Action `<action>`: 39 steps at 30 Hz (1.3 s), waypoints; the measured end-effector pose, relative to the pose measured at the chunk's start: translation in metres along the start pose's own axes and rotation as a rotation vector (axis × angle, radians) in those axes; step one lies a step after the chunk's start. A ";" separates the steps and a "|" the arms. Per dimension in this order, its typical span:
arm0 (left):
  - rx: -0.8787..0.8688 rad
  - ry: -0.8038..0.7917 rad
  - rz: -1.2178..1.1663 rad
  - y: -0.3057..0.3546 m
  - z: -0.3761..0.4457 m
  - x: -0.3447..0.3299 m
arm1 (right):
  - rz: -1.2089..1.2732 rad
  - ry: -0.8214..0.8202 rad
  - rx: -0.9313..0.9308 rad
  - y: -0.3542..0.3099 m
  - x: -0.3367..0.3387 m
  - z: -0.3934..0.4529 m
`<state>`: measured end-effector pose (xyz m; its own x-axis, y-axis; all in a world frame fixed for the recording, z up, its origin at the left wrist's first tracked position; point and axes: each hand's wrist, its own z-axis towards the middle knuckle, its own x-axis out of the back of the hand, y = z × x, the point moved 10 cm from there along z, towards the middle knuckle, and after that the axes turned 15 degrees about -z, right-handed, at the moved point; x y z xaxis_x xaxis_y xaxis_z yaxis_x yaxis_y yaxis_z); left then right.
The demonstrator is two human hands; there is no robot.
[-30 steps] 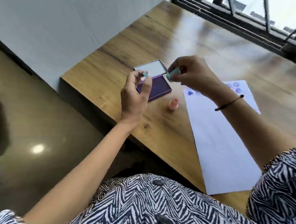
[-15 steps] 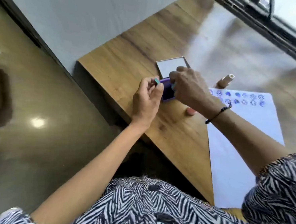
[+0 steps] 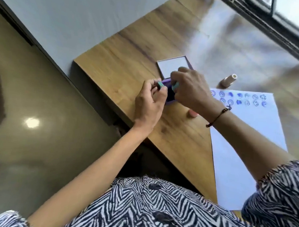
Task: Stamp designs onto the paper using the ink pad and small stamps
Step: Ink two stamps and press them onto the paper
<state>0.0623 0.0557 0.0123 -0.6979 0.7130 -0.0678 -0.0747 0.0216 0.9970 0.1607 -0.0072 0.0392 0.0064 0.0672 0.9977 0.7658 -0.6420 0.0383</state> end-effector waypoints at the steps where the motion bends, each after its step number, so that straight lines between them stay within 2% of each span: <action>1: -0.001 -0.003 0.011 0.001 -0.001 0.000 | -0.040 -0.002 0.018 -0.004 -0.003 0.000; 7: -0.013 -0.008 0.013 0.007 -0.002 -0.001 | 0.142 0.042 -0.030 0.017 0.010 0.012; 12: -0.010 -0.027 0.012 0.006 -0.002 -0.002 | -0.032 0.025 0.048 -0.009 0.000 0.000; 16: 0.016 -0.032 -0.003 0.002 -0.002 -0.002 | 0.072 0.022 0.053 0.002 0.008 0.009; 23: 0.000 -0.038 0.006 0.004 -0.003 -0.002 | 0.069 0.004 0.039 -0.006 0.006 0.004; 25: -0.006 -0.030 0.008 0.006 -0.004 -0.002 | 0.189 0.018 -0.025 0.010 0.014 0.005; 28: -0.071 -0.039 -0.015 0.023 -0.009 -0.013 | 0.403 0.121 -0.248 0.058 0.029 -0.017; 30: -0.117 -0.108 -0.055 0.039 -0.017 -0.037 | 0.428 0.180 -0.362 0.091 0.038 -0.041; 33: -0.111 -0.320 -0.164 0.056 -0.038 -0.105 | 0.350 0.228 -0.494 0.140 0.048 -0.084; 35: -0.168 -0.456 -0.110 0.062 -0.058 -0.153 | 0.291 0.250 -0.580 0.174 0.051 -0.113; 39: -0.130 -0.703 -0.023 0.040 -0.095 -0.232 | 0.245 0.269 -0.745 0.236 0.050 -0.164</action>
<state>0.1537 -0.1749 0.0639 -0.0737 0.9973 -0.0041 -0.1988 -0.0106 0.9800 0.2360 -0.2808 0.1070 -0.1088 -0.2646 0.9582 0.1359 -0.9588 -0.2493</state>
